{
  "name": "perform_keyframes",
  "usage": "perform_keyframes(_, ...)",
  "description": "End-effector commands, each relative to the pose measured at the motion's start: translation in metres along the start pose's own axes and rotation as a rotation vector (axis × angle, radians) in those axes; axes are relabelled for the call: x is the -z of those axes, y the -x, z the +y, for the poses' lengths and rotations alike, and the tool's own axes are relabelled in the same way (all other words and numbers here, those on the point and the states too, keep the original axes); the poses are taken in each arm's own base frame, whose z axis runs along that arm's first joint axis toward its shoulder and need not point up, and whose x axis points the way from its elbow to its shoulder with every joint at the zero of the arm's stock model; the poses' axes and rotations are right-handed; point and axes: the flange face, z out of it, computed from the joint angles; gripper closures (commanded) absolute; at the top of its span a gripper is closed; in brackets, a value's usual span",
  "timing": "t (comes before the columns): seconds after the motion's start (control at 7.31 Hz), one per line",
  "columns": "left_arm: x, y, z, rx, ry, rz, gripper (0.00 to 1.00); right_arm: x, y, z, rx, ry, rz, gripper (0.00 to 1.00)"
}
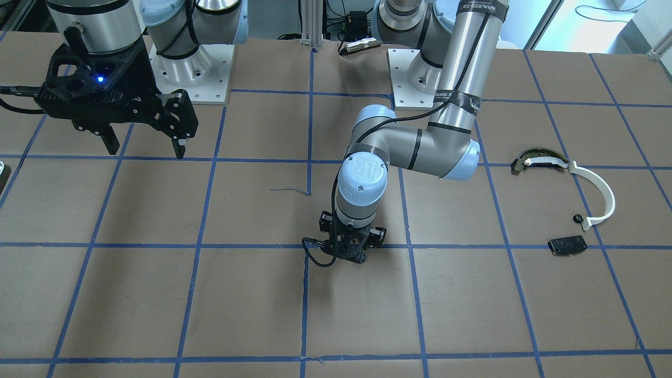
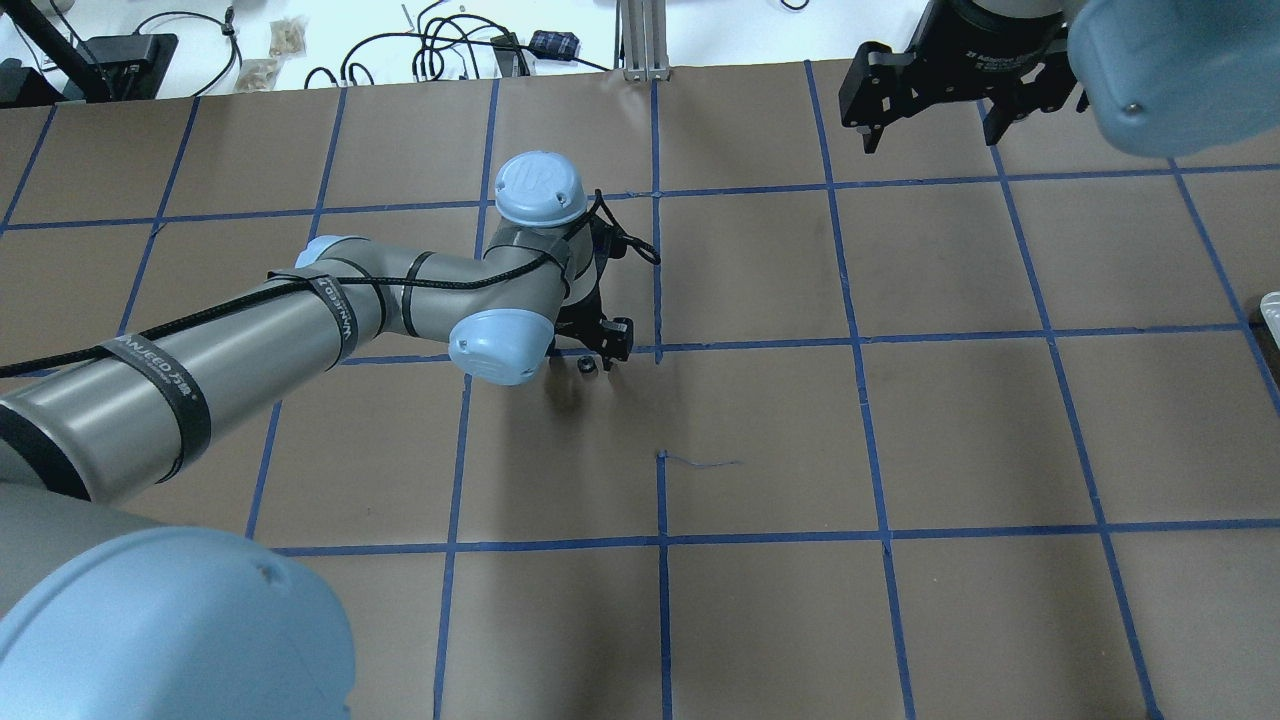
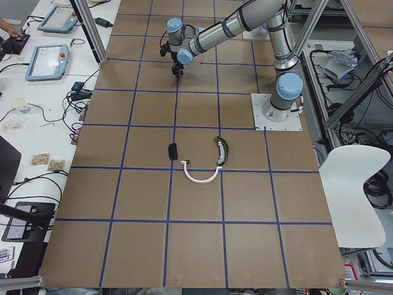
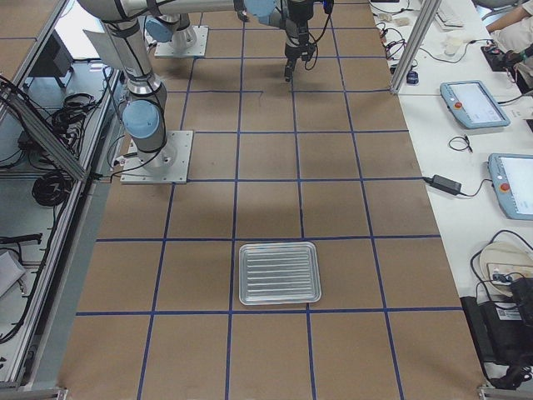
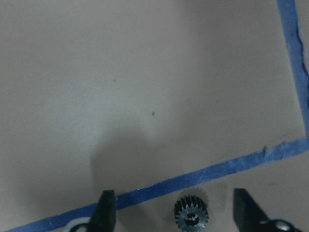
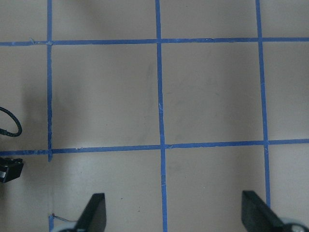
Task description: Place bearing gear from tray to pile
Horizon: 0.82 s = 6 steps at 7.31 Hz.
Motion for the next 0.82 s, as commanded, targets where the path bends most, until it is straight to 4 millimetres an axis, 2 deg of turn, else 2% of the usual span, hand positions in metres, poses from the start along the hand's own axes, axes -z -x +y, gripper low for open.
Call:
perform_keyframes(0.0,0.001,-0.001,0.000,0.012,0.003,0.011,1.00,-0.001,0.002,0.001,0.001,0.007,-0.009,0.00)
perform_keyframes(0.27,0.003,-0.002,-0.001,0.016,-0.004,0.020,1.00,-0.003,0.002,0.000,0.002,0.011,-0.012,0.00)
perform_keyframes(0.41,0.012,-0.001,-0.004,0.016,-0.021,0.019,1.00,-0.005,0.001,0.000,-0.001,0.020,-0.009,0.00)
perform_keyframes(0.55,0.024,0.006,-0.004,0.025,-0.033,0.019,1.00,-0.006,0.000,0.000,-0.002,0.020,-0.009,0.00)
perform_keyframes(0.68,0.035,0.026,-0.007,0.057,-0.027,0.020,1.00,-0.007,0.000,0.000,-0.004,0.023,-0.008,0.00)
